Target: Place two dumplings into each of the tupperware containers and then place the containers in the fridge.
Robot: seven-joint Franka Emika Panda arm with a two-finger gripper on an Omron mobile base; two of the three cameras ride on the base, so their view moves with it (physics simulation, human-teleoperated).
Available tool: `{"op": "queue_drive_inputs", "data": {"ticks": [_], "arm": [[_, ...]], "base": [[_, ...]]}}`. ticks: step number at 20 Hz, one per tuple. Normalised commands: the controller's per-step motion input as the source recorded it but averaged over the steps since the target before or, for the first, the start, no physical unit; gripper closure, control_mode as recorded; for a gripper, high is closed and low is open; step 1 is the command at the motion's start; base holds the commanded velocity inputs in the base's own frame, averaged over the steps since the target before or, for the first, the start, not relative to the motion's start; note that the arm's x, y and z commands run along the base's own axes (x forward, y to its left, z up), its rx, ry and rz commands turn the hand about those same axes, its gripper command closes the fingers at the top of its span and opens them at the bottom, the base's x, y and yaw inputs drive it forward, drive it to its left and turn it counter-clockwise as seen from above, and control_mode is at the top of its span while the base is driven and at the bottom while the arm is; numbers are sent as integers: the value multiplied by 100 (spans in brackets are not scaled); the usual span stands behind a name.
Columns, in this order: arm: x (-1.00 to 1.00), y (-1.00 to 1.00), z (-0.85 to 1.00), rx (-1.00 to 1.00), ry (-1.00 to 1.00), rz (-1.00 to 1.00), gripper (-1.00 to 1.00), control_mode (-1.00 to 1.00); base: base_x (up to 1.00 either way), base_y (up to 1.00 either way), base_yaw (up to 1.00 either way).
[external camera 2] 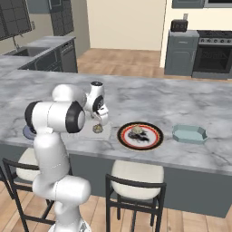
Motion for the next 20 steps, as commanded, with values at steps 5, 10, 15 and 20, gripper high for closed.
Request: {"op": "queue_drive_inputs", "data": {"ticks": [5, 10, 15, 20], "arm": [[-51, 40, 40, -15, -2, 62, -100, -100], [-16, 63, 51, -25, 0, 71, -100, -100], [0, 85, 23, -25, 0, 67, -100, -100], [1, 99, -1, -8, 0, 60, -100, -100]], "base": [[0, 0, 0], [0, 0, 0], [0, 0, 0], [0, 0, 0]]}}
